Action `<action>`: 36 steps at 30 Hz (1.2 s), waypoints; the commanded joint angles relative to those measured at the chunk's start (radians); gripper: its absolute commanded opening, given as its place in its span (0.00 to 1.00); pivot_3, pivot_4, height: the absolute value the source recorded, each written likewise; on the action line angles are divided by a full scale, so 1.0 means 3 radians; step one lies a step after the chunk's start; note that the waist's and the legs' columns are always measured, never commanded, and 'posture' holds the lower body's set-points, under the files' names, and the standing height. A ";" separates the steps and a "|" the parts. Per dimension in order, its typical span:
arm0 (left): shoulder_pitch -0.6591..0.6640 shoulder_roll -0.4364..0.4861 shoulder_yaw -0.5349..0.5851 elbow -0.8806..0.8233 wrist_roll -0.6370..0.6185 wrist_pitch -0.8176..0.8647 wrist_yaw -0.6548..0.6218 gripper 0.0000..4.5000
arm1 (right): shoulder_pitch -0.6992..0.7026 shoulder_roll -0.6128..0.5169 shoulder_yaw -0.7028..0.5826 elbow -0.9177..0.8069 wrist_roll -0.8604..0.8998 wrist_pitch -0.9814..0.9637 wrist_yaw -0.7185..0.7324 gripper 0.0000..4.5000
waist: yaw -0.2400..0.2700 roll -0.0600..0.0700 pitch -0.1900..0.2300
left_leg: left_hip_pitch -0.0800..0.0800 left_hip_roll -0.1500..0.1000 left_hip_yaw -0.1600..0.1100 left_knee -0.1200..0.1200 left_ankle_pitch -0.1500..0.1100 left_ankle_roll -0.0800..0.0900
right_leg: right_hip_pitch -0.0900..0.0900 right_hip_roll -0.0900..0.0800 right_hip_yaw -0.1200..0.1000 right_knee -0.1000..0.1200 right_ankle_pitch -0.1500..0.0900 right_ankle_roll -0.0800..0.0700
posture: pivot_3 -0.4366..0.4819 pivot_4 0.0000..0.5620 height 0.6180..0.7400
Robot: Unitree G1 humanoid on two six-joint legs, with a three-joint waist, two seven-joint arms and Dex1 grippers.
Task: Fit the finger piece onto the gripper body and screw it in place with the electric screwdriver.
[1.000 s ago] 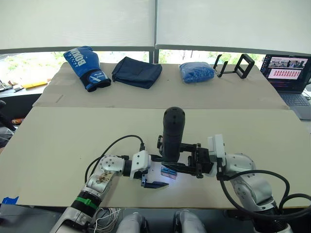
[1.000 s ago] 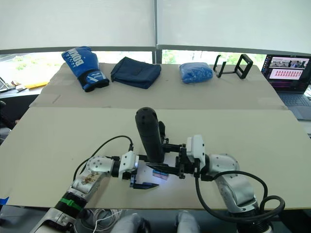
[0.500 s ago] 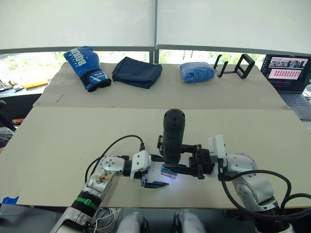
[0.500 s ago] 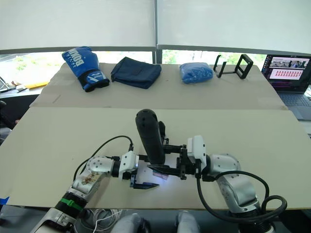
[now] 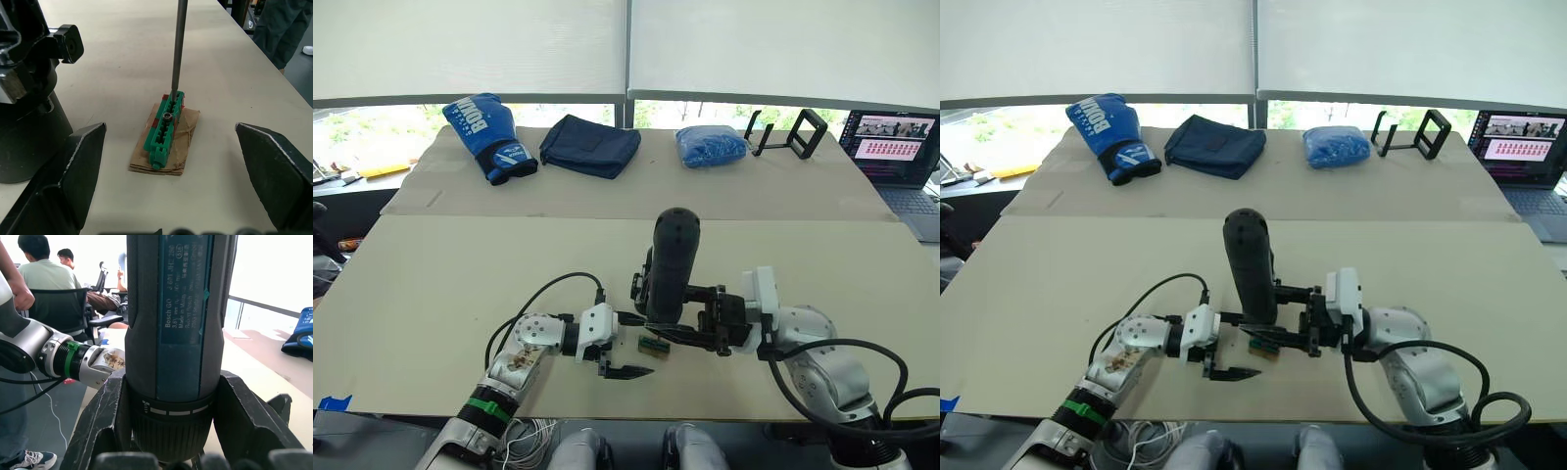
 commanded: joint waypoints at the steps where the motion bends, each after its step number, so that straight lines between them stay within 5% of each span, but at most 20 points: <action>1: 0.0071 -0.0023 -0.0103 0.0157 0.0102 0.0020 0.0030 0.99 | -0.0120 0.0058 -0.0039 -0.0113 0.0056 -0.0058 -0.0030 0.43 | 0.0000 0.0000 0.0000 | 0.0000 0.0000 0.0000 0.0000 0.0000 0.0000 | 0.0000 -0.0001 0.0000 0.0000 0.0000 0.0000 | 0.48 0.27 1.00; 36: 0.0108 -0.0012 -0.0118 0.0099 0.0100 0.0053 0.0045 0.99 | -0.0063 0.0044 0.0030 -0.0077 -0.0014 -0.0065 -0.0034 0.43 | 0.0004 0.0000 0.0000 | 0.0000 0.0000 0.0000 0.0000 -0.0001 0.0001 | 0.0000 -0.0003 -0.0002 0.0000 0.0000 0.0000 | 0.48 0.27 1.00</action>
